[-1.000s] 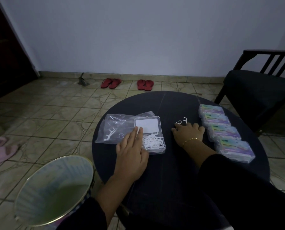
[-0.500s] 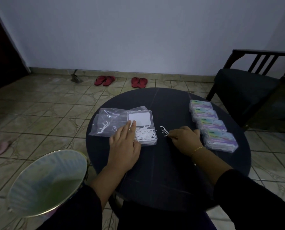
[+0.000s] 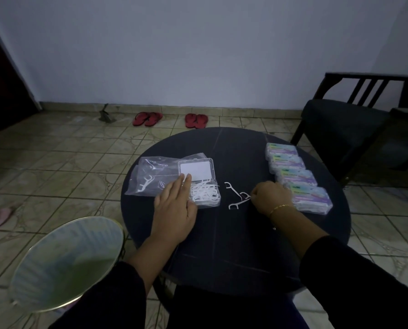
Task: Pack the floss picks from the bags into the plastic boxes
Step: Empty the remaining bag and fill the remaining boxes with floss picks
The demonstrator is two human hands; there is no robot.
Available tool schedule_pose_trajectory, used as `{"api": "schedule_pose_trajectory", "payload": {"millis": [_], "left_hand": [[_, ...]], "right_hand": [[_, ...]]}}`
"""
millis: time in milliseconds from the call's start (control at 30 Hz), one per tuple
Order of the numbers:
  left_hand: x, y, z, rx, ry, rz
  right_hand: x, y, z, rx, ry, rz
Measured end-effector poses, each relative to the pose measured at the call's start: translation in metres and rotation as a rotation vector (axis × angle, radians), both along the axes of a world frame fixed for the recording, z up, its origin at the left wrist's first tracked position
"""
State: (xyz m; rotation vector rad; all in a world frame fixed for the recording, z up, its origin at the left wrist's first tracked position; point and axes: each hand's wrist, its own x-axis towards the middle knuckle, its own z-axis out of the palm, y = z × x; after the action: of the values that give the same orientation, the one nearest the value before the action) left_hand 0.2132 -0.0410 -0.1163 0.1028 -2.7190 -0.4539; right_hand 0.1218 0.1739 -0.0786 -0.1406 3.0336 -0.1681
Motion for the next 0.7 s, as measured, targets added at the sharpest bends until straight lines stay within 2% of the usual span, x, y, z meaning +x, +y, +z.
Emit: {"api": "schedule_pose_trajectory", "payload": {"millis": [100, 267, 467, 700], "left_hand": [[-0.001, -0.001, 0.0, 0.002, 0.004, 0.01], [-0.001, -0.002, -0.001, 0.017, 0.025, 0.026], [-0.001, -0.002, -0.001, 0.032, 0.037, 0.037], [-0.001, -0.002, -0.001, 0.041, 0.03, 0.044]], "right_hand": [[-0.001, -0.007, 0.005, -0.014, -0.043, 0.069], [-0.002, -0.015, 0.017, 0.078, -0.121, 0.182], [-0.001, -0.013, 0.019, 0.014, -0.171, 0.238], [-0.003, -0.02, 0.019, 0.189, -0.084, 0.318]]}}
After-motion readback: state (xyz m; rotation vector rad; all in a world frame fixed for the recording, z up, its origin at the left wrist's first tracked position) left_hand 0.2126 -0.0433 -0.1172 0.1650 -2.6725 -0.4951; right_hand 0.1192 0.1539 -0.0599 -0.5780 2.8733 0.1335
